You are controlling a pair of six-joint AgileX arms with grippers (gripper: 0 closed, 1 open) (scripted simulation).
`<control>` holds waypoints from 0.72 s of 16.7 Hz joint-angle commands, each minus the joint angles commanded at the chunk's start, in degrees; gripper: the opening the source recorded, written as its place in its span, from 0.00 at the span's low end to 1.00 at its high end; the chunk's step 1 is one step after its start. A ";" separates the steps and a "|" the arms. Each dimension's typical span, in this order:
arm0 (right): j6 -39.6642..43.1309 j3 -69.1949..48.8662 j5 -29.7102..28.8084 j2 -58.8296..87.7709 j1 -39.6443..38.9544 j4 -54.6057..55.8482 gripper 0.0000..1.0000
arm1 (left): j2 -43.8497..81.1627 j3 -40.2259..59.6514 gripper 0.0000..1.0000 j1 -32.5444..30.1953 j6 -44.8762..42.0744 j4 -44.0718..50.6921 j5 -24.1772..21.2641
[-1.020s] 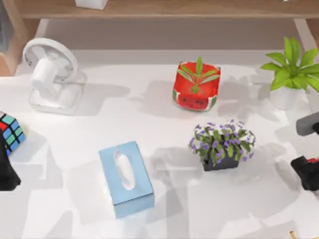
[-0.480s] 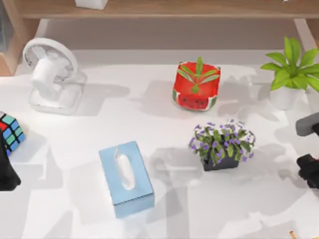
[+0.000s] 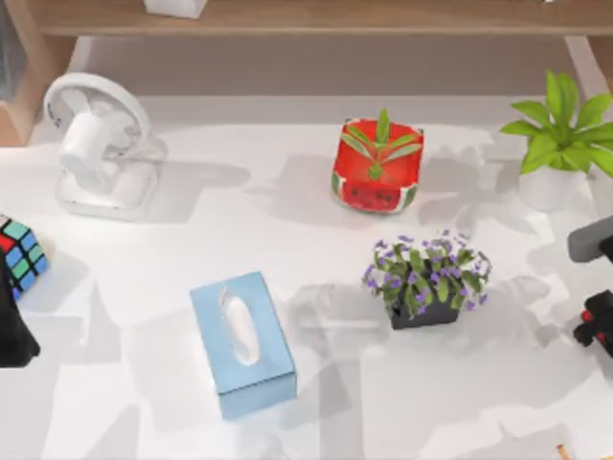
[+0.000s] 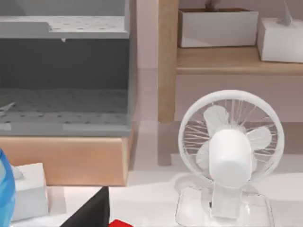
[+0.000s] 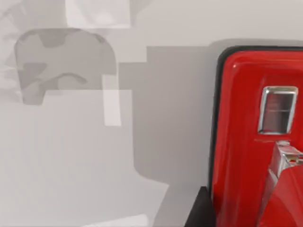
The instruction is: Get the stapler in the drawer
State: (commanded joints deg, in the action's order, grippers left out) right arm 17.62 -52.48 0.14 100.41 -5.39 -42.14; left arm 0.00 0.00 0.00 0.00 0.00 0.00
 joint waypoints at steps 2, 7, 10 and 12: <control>0.00 0.00 0.00 0.00 0.00 0.00 0.00 | 0.00 0.00 1.00 0.00 0.00 0.00 0.00; 0.00 0.00 0.00 0.00 0.00 0.00 0.00 | 0.00 0.00 1.00 0.00 0.00 0.00 0.00; -0.03 -0.45 -0.05 -0.45 0.09 -0.88 0.00 | 0.00 0.00 1.00 0.00 0.00 0.00 0.00; -0.02 -1.57 -0.05 -1.51 0.13 -3.09 0.00 | 0.00 0.00 1.00 0.00 0.00 0.00 0.00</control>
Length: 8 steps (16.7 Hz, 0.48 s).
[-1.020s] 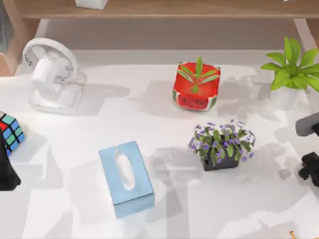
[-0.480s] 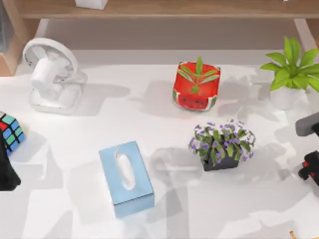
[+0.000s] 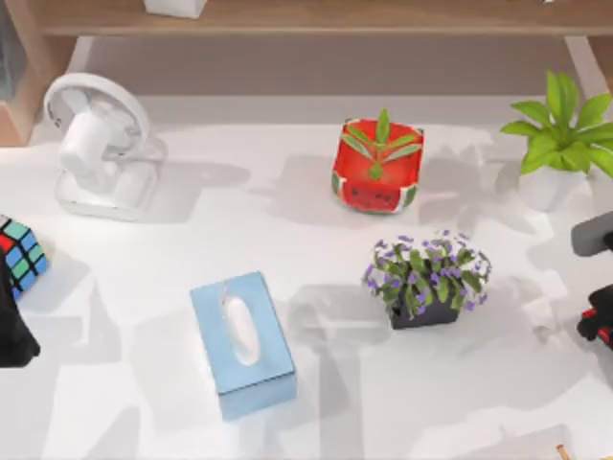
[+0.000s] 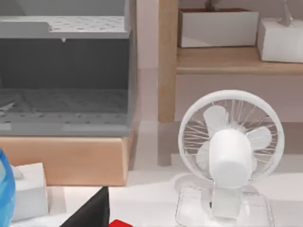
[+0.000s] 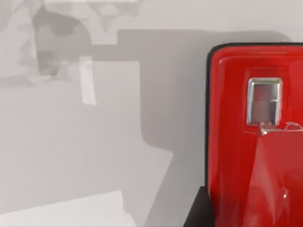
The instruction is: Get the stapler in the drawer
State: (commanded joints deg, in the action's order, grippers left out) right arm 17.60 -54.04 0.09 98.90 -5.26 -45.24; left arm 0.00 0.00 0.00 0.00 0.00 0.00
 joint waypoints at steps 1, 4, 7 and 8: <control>0.01 -0.67 0.00 -0.65 0.02 -1.28 0.00 | 0.00 0.00 1.00 0.00 0.00 0.00 0.00; 0.09 -2.11 0.02 -2.09 -0.01 -4.07 0.00 | 0.00 0.00 1.00 0.00 0.00 0.00 0.00; 0.01 -2.00 0.03 -1.89 -0.03 -4.02 0.00 | 0.00 0.00 1.00 0.00 0.00 0.00 0.00; 0.01 -2.02 0.04 -1.91 -0.03 -4.03 0.00 | 0.00 0.00 1.00 0.00 0.00 0.00 0.00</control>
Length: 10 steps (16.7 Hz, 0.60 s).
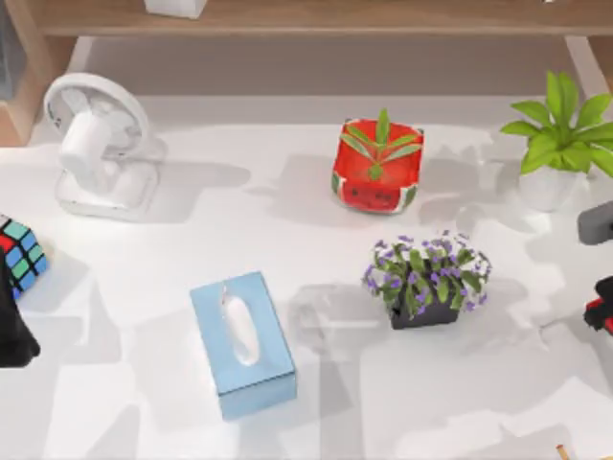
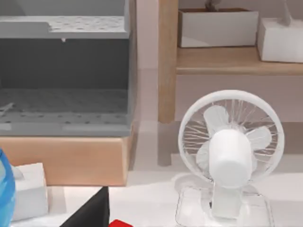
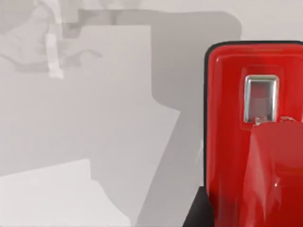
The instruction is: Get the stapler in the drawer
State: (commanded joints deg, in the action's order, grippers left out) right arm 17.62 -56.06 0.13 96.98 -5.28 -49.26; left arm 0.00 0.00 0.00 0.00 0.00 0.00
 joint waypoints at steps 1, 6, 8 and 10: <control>0.01 -0.59 0.20 -0.56 0.19 -0.07 0.00 | 0.00 0.00 1.00 0.00 0.00 0.00 0.00; 0.32 -10.92 3.18 -5.65 3.91 -1.49 0.00 | 0.00 0.00 1.00 0.00 0.00 0.00 0.00; 0.58 -17.60 4.74 -5.87 6.46 -1.98 0.00 | 0.00 0.00 1.00 0.00 0.00 0.00 0.00; 0.95 -25.01 6.18 -3.68 9.63 -2.13 0.00 | 0.00 0.00 1.00 0.00 0.00 0.00 0.00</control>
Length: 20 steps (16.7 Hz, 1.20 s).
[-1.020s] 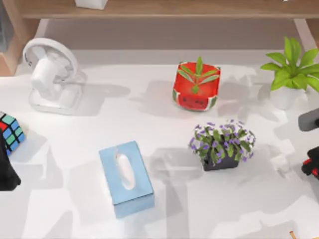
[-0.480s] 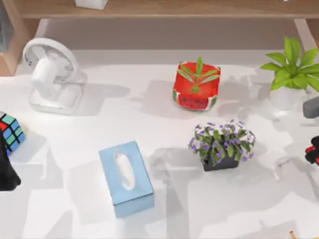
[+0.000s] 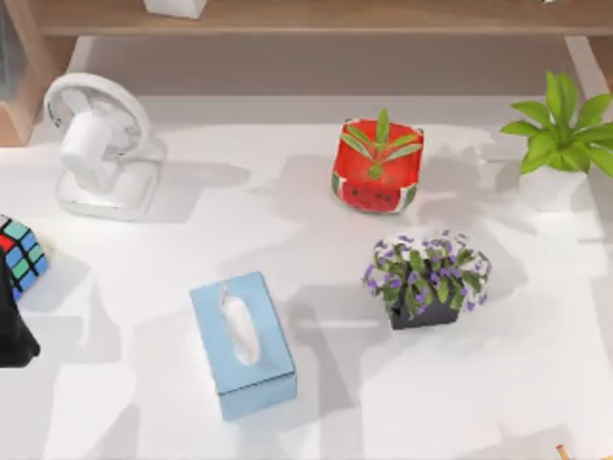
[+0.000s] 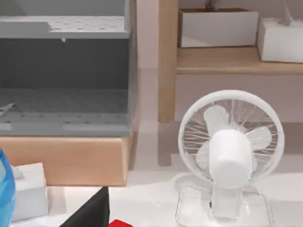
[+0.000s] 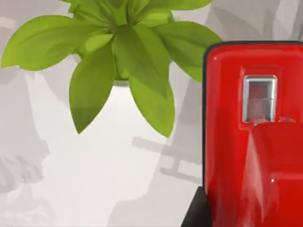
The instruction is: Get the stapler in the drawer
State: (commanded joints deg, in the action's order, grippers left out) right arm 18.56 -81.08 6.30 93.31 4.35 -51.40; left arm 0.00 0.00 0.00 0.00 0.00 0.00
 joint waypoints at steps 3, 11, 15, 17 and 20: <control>0.66 -11.38 1.54 7.43 5.82 -0.33 0.00 | 0.00 0.00 1.00 0.00 0.00 0.00 0.00; 2.59 -32.75 2.37 34.24 18.71 -5.68 0.00 | 0.00 0.00 1.00 0.00 0.00 0.00 0.00; 3.35 -35.22 2.16 41.83 20.35 -10.21 0.00 | 0.00 0.00 1.00 0.00 0.00 0.00 0.00; 3.49 -35.31 2.00 42.53 20.79 -11.37 0.00 | 0.00 0.00 1.00 0.00 0.00 0.00 0.00; 3.49 -35.31 2.00 42.53 20.79 -11.37 0.00 | 0.00 0.00 1.00 0.00 0.00 0.00 0.00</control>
State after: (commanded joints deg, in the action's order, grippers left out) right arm 22.05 -116.38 8.30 135.84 25.14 -62.76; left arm 0.00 0.00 0.00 0.00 0.00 0.00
